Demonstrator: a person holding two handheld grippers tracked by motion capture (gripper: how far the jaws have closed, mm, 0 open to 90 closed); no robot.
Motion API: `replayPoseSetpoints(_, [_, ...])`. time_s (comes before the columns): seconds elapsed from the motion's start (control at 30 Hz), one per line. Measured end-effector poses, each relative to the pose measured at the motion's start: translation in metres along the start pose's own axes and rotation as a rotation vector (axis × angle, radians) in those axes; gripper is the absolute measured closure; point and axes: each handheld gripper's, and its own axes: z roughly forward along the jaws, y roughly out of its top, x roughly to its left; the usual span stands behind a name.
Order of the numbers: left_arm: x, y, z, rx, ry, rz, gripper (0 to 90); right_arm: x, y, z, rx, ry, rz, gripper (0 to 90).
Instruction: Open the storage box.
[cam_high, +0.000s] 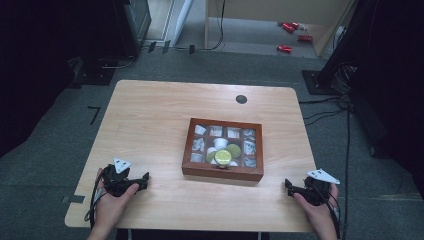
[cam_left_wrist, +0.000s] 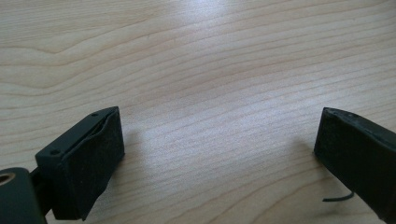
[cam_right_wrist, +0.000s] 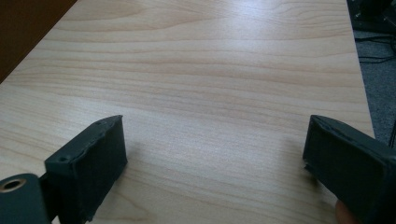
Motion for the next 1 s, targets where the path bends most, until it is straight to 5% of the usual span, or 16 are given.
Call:
replayPoseSetpoints(0.13, [0.0, 0.001, 0.0, 0.005, -0.003, 0.004, 2.2, -0.004, 0.0, -0.002, -0.013, -0.009, 0.019, 13.5])
replayPoseSetpoints(0.37, [0.0, 0.005, 0.0, 0.022, -0.013, 0.016, 2.3, -0.012, 0.002, -0.007, -0.025, -0.01, 0.055, 13.5])
replayPoseSetpoints(0.7, [-0.013, 0.014, -0.002, 0.005, -0.111, 0.042, 2.3, -0.001, 0.015, -0.015, -0.049, 0.011, 0.022, 13.6])
replayPoseSetpoints(1.0, [-0.033, 0.022, -0.002, 0.006, -0.247, 0.074, 2.4, 0.012, 0.028, -0.023, -0.068, 0.02, -0.021, 14.0])
